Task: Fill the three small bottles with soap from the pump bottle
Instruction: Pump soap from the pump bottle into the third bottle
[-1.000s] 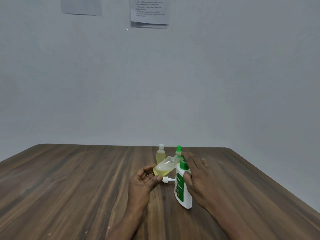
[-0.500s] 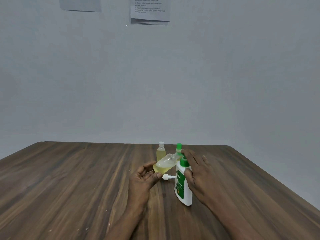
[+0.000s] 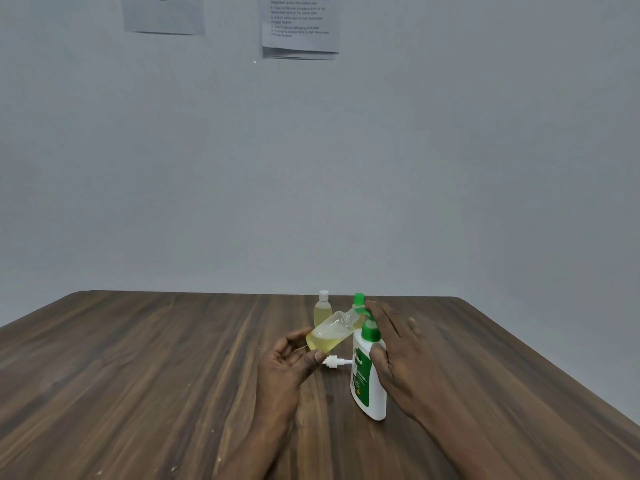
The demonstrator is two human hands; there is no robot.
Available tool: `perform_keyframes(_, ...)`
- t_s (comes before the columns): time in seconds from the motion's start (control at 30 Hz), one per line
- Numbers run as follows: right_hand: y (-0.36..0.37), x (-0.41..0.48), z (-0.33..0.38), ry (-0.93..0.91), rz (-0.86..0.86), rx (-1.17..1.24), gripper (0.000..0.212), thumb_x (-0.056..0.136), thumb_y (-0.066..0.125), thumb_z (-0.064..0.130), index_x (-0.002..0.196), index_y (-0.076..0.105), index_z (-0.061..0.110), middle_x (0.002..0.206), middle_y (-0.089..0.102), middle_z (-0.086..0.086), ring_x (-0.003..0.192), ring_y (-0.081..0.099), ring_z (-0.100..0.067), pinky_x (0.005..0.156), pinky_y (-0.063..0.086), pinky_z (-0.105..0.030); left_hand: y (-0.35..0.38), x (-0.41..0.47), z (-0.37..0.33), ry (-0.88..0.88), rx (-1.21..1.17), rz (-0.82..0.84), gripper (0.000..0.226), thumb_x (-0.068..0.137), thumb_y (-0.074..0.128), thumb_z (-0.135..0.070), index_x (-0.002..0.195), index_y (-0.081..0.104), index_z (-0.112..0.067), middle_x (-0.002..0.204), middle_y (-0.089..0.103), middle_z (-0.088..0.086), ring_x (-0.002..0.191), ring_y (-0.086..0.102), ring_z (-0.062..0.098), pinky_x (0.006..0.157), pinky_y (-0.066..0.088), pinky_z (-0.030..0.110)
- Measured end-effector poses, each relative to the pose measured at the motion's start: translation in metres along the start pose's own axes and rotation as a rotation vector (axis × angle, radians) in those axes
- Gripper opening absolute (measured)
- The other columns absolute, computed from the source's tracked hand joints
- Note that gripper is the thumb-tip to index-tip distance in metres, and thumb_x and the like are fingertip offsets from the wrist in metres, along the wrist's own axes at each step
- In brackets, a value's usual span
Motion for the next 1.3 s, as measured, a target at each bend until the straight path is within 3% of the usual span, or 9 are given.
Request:
perform_keyframes(0.23, 0.0001, -0.0016, 0.0007, -0.004, 0.018, -0.037, 0.055, 0.091, 0.041, 0.019, 0.144, 0.030, 0.028, 0.145, 0.035, 0.016, 0.129, 0.037, -0.005, 0.116, 0.019, -0.035, -0.0003, -0.0031, 0.0019, -0.030, 0.014, 0.012, 0.039, 0.076, 0.077, 0.009, 0.112, 0.070, -0.006, 0.104, 0.078, 0.007, 0.100, 0.075, 0.021, 0.081, 0.062, 0.030)
perform_keyframes(0.67, -0.0036, -0.0004, 0.0033, -0.004, -0.010, 0.002, 0.060, 0.089, 0.043, 0.018, 0.146, 0.026, 0.030, 0.147, 0.031, 0.018, 0.130, 0.035, -0.002, 0.118, 0.017, -0.038, 0.0006, -0.0013, -0.0015, -0.011, 0.002, 0.007, 0.040, 0.076, 0.078, 0.007, 0.112, 0.070, -0.007, 0.103, 0.079, 0.006, 0.097, 0.075, 0.018, 0.079, 0.062, 0.029)
perform_keyframes(0.83, -0.0019, -0.0015, 0.0022, -0.004, 0.013, -0.038, 0.055, 0.089, 0.036, 0.023, 0.143, 0.031, 0.028, 0.145, 0.035, 0.016, 0.130, 0.037, -0.005, 0.117, 0.016, -0.033, -0.0004, -0.0029, 0.0025, -0.031, 0.005, 0.009, 0.040, 0.075, 0.078, 0.008, 0.112, 0.070, -0.006, 0.104, 0.078, 0.009, 0.099, 0.075, 0.022, 0.080, 0.062, 0.030)
perform_keyframes(0.97, -0.0019, -0.0017, 0.0038, 0.002, 0.012, -0.037, 0.055, 0.090, 0.042, 0.018, 0.143, 0.031, 0.028, 0.145, 0.034, 0.017, 0.129, 0.037, -0.005, 0.117, 0.015, -0.032, -0.0007, -0.0037, 0.0023, -0.029, 0.007, 0.002, 0.040, 0.075, 0.078, 0.008, 0.112, 0.071, -0.006, 0.104, 0.078, 0.009, 0.099, 0.075, 0.023, 0.079, 0.062, 0.030)
perform_keyframes(1.3, -0.0064, -0.0002, 0.0063, 0.004, -0.003, -0.004, 0.063, 0.089, 0.044, 0.017, 0.146, 0.023, 0.032, 0.148, 0.029, 0.020, 0.132, 0.032, -0.002, 0.118, 0.017, -0.037, 0.0002, -0.0011, -0.0037, -0.006, 0.006, 0.002, 0.039, 0.075, 0.079, 0.004, 0.111, 0.071, -0.008, 0.103, 0.079, 0.007, 0.095, 0.076, 0.018, 0.073, 0.061, 0.024)
Point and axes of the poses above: each hand's wrist, its own x-axis towards the middle knuckle, its own y-axis out of the palm, z = x × y, the point moved 1 cm from there along x, towards the middle knuckle
